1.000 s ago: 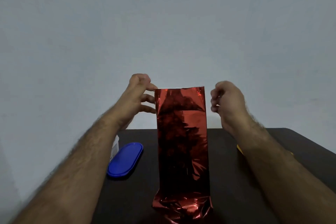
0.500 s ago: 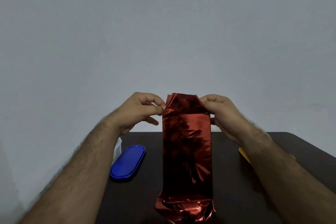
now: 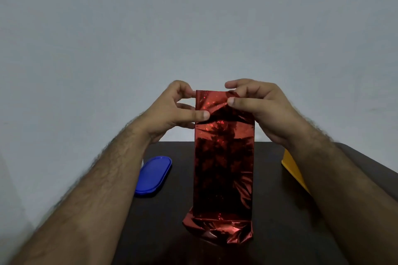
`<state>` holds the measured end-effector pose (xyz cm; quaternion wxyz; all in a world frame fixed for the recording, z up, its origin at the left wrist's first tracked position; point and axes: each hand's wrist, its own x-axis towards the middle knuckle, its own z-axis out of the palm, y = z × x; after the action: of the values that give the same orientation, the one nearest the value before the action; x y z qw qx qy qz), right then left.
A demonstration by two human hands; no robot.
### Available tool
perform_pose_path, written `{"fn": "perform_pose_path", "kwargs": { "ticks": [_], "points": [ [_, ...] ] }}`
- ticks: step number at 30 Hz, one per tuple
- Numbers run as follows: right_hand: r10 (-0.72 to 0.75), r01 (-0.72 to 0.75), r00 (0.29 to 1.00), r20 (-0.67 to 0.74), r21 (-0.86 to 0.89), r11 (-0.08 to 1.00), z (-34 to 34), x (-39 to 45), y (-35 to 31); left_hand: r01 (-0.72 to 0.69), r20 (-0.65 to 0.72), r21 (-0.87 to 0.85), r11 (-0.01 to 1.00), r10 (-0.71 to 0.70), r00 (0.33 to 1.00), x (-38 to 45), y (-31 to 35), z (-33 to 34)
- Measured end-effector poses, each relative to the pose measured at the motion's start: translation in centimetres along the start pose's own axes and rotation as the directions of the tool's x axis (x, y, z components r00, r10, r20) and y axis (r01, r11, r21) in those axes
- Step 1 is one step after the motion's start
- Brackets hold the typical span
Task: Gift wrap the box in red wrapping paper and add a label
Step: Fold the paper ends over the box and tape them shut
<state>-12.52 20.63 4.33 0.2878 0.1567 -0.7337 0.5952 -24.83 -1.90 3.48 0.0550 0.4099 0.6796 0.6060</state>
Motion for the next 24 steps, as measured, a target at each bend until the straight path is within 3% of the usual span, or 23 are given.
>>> {"fn": "perform_pose_path", "kwargs": {
  "ticks": [4, 8, 11, 20, 24],
  "points": [
    [0.043, -0.043, 0.999, -0.020, 0.023, 0.999, 0.3, -0.1, 0.1, 0.056, 0.111, 0.094, 0.994, -0.066, 0.992, -0.4, -0.4, 0.0],
    [-0.001, 0.004, 1.000, 0.031, -0.105, 0.994, 0.6, -0.5, -0.8, -0.023, 0.122, 0.079, 0.997, 0.013, 0.992, -0.4, -0.2, 1.2],
    [-0.064, 0.051, 0.996, -0.063, -0.183, 0.982, 1.3, -0.3, -0.8, -0.083, 0.127, 0.120, 0.989, 0.067, 0.990, -0.5, 0.0, 2.0],
    [-0.027, -0.009, 0.976, -0.214, -0.169, 0.986, 2.0, 0.2, 0.7, -0.058, 0.186, 0.205, 0.977, 0.020, 0.982, -0.8, -0.5, 2.2],
    [-0.063, 0.037, 0.981, -0.182, -0.140, 0.989, 1.5, -0.2, 0.3, -0.068, 0.189, 0.183, 0.981, 0.033, 0.981, -0.8, -0.7, 1.6]
  ]
}}
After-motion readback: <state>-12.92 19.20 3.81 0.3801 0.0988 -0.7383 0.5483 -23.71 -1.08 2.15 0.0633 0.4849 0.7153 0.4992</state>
